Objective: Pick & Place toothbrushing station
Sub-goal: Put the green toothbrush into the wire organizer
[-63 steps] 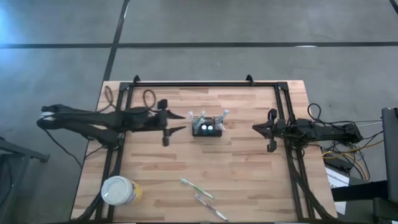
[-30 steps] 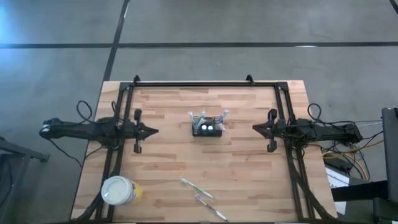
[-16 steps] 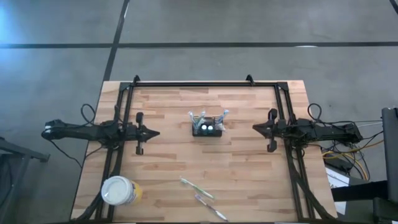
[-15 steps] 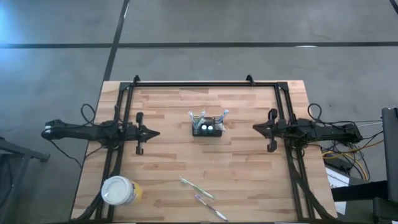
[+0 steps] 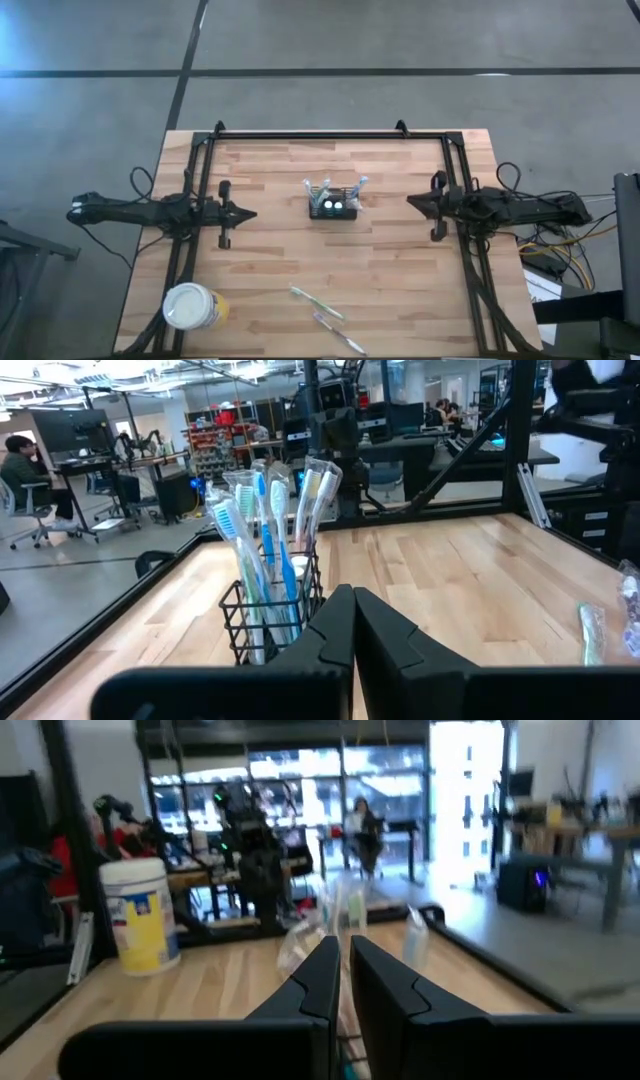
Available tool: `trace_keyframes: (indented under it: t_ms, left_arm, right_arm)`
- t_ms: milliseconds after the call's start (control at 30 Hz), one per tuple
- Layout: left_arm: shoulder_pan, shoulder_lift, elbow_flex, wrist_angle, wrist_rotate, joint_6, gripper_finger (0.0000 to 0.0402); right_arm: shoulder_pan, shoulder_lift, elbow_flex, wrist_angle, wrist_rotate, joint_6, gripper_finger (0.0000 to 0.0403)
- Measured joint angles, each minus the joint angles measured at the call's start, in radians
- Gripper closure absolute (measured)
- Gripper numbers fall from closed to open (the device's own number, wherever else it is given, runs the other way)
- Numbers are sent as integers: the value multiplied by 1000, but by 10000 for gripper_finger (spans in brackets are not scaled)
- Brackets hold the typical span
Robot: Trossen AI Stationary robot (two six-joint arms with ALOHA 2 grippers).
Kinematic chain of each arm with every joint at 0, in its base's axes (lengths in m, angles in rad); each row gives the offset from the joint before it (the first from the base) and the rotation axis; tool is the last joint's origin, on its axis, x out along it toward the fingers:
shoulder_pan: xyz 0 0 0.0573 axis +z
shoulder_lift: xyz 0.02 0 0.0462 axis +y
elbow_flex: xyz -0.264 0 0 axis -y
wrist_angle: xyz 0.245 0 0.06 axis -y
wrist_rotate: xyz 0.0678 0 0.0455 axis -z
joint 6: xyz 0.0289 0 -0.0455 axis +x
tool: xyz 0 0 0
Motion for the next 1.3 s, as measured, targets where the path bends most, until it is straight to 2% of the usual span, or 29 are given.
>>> trace_keyframes:
  t_ms: [300, 600, 967, 1200, 1300]
  left_arm:
    - [0, 0, 0, -28, 0, -22, 396]
    - [0, 0, -1, -61, 0, -97, 396]
    - [0, 0, -2, -59, -11, -111, 396]
    - [0, 1, 0, -59, -11, -135, 396]
    - [0, 1, 1, -59, -11, -150, 396]
  right_arm:
    - [0, 335, 132, 25, 40, 114, 376]
    - [16, 664, 338, 60, 40, 81, 376]
    - [140, 979, 585, 59, 39, 16, 376]
    - [220, 1190, 757, 53, 40, 134, 376]
    - [262, 1282, 847, -21, 72, 158, 376]
